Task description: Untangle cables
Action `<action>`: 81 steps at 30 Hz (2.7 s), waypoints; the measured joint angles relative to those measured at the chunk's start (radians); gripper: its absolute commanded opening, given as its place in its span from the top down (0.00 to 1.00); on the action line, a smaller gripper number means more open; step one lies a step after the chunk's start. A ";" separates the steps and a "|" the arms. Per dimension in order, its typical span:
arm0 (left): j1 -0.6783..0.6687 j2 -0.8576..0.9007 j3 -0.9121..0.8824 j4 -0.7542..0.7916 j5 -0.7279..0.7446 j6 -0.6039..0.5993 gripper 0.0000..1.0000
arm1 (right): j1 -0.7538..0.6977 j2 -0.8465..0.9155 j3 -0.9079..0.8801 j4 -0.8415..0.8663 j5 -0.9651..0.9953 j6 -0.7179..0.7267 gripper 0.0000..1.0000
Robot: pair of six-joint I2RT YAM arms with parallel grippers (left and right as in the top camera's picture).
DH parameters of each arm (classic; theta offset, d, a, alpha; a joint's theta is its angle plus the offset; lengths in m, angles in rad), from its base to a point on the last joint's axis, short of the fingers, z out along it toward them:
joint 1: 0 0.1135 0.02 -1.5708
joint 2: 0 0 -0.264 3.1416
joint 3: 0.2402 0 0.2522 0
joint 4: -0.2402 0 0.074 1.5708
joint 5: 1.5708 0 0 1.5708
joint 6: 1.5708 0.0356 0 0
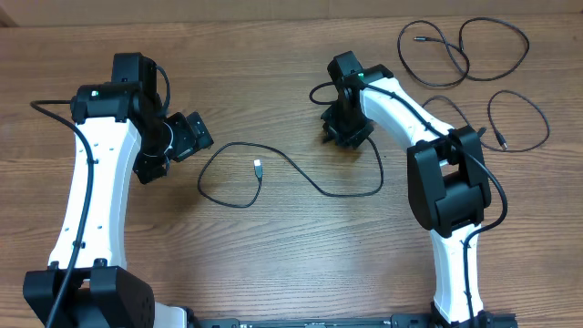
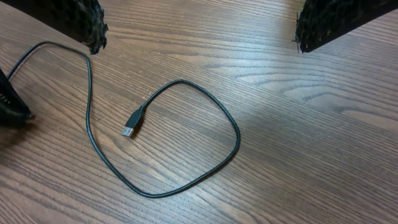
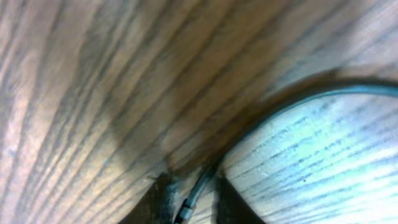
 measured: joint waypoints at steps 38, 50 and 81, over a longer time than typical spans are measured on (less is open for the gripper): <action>0.000 0.000 0.000 0.019 -0.079 -0.070 0.00 | 0.267 -0.164 0.039 -0.084 -0.311 -0.564 0.96; 0.000 0.002 0.000 -0.035 -0.135 -0.050 0.00 | 0.217 -0.164 0.039 -0.183 -0.105 -0.426 0.96; 0.000 0.006 0.000 -0.029 -0.140 -0.045 0.00 | -0.177 -0.478 0.039 -0.431 0.099 -0.473 0.96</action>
